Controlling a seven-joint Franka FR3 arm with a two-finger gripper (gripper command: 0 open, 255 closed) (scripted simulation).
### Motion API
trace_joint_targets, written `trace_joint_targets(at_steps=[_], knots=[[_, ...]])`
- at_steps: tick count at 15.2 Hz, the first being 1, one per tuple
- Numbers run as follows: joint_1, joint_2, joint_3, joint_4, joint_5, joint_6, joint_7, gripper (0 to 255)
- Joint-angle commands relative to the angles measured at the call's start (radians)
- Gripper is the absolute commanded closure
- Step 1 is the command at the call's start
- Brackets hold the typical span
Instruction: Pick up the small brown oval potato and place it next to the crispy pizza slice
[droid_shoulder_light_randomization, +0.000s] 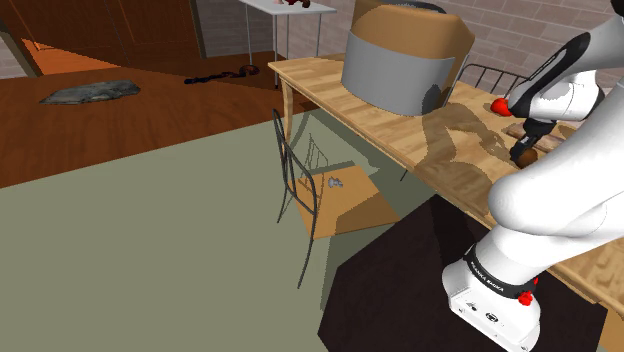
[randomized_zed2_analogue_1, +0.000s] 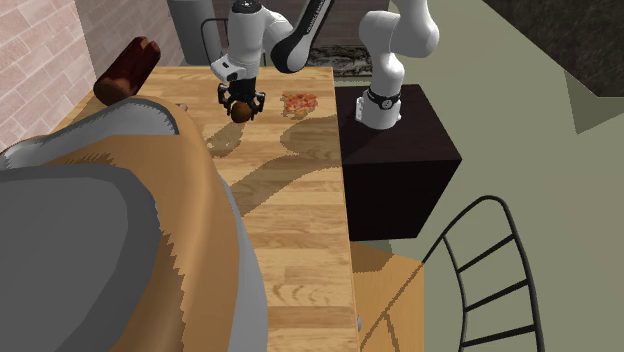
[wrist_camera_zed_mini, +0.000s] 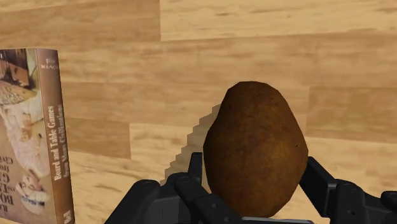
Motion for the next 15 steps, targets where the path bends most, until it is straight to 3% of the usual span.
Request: trace_joint_targets(at_steps=[1,5,6,11,15], knots=[[-0.001,0.003,0.000,0.000,0.002,0.002,-0.002,255],[-0.001,0.003,0.000,0.000,0.002,0.002,-0.002,255],[-0.001,0.003,0.000,0.000,0.003,0.001,-0.003,0],[-0.001,0.003,0.000,0.000,0.002,0.002,-0.002,0],[0.017,-0.152,-0.001,0.004,-0.121,-0.143,0.086,0]])
